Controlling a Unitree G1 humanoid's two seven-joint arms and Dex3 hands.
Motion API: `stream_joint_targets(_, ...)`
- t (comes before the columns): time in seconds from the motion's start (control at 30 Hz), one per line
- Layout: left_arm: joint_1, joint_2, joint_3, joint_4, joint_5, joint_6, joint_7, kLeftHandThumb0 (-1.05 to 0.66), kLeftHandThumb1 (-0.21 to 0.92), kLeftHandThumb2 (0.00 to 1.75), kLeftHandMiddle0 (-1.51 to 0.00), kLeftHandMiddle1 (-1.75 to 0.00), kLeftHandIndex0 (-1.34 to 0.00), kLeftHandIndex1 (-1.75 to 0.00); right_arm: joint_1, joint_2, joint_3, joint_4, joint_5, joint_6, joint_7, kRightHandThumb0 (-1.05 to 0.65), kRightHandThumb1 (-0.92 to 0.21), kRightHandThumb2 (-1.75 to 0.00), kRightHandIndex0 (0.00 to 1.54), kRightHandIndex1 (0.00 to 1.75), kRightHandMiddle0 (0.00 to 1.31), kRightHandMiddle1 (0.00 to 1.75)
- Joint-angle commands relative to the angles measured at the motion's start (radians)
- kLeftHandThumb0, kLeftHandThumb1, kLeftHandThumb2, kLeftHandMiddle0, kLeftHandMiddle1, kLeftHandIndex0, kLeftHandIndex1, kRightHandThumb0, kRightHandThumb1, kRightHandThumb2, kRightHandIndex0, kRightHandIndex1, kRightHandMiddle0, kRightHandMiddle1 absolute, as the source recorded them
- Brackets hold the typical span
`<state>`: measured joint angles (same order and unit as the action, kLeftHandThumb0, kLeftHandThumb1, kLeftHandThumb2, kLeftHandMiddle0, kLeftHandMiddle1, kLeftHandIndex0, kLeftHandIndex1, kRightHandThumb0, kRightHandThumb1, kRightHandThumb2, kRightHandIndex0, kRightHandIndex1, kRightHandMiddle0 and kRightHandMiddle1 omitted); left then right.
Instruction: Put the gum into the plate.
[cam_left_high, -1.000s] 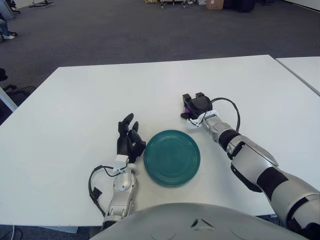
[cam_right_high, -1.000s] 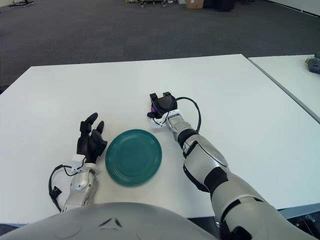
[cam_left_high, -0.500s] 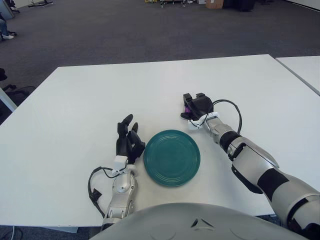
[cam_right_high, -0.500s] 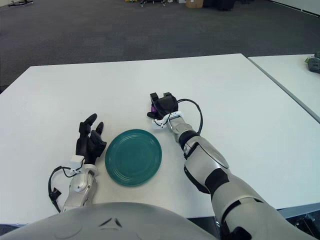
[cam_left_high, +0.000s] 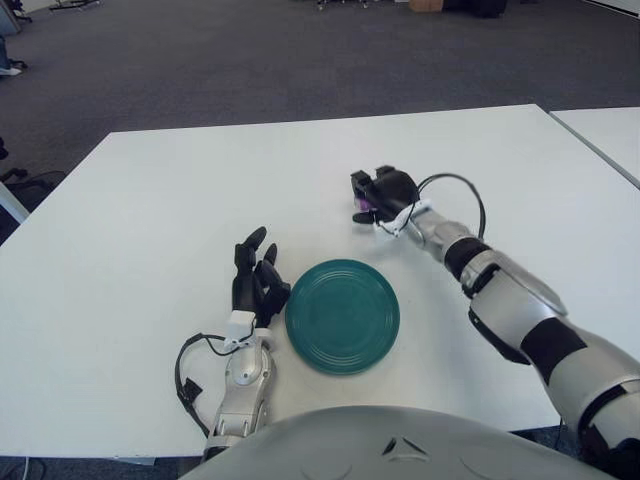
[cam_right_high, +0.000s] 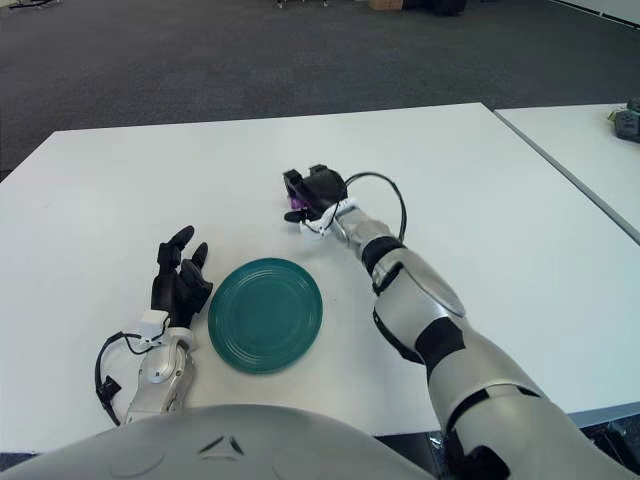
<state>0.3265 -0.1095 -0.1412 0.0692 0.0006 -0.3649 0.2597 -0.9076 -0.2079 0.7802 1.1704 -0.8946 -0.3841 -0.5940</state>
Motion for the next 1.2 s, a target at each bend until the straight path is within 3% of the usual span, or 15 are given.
stream_joint_targets(0.0,-0.005,-0.056,0.002,0.031,-0.016,-0.002,-0.004,-0.96,0.92,1.05,-0.56,-0.04,-0.13,-0.88,0.005,-0.131,-0.022,-0.290,-0.015,-0.100,0.063,-0.49,-0.92,-0.70,1.10,1.75,0.90,1.75)
stream_joint_targets(0.13,-0.011,-0.056,0.005,0.045,-0.017,-0.013,-0.003,-0.96,0.92,1.05,-0.57,-0.05,-0.14,-0.88,0.041,-0.208,-0.051,-0.484,0.016,-0.144,0.184,-0.49,-0.91,-0.69,1.10,1.75,0.91,1.75)
stream_joint_targets(0.27,-0.024,-0.056,0.012,0.072,-0.015,-0.029,0.002,-0.95,0.92,1.05,-0.58,-0.05,-0.14,-0.88,0.067,-0.247,-0.065,-0.602,0.026,-0.182,0.256,-0.48,-0.90,-0.69,1.10,1.75,0.89,1.75)
stream_joint_targets(0.4,-0.018,-0.057,0.011,0.069,-0.022,-0.025,-0.001,-0.95,0.92,1.04,-0.58,-0.05,-0.15,-0.88,0.156,-0.305,-0.090,-0.835,0.033,-0.198,0.342,-0.48,-0.90,-0.70,1.11,1.75,0.88,1.75)
stream_joint_targets(0.6,-0.004,-0.058,0.004,0.046,-0.020,-0.010,-0.001,-0.96,0.92,1.03,-0.56,-0.04,-0.14,-0.88,0.237,-0.367,-0.113,-1.066,0.035,-0.209,0.484,-0.47,-0.89,-0.70,1.13,1.75,0.88,1.75)
stream_joint_targets(0.8,0.011,-0.062,-0.009,-0.002,-0.005,0.019,0.011,-0.96,0.92,1.03,-0.51,-0.02,-0.16,-0.89,0.267,-0.390,-0.125,-1.169,0.055,-0.274,0.561,-0.47,-0.88,-0.68,1.17,1.75,0.91,1.75)
stream_joint_targets(1.17,0.054,-0.063,-0.045,-0.077,0.067,0.056,0.057,-0.87,0.92,1.02,-0.52,-0.02,-0.14,-0.89,0.394,-0.392,-0.156,-1.305,0.076,-0.385,0.660,-0.48,-0.86,-0.65,1.20,1.75,0.94,1.75)
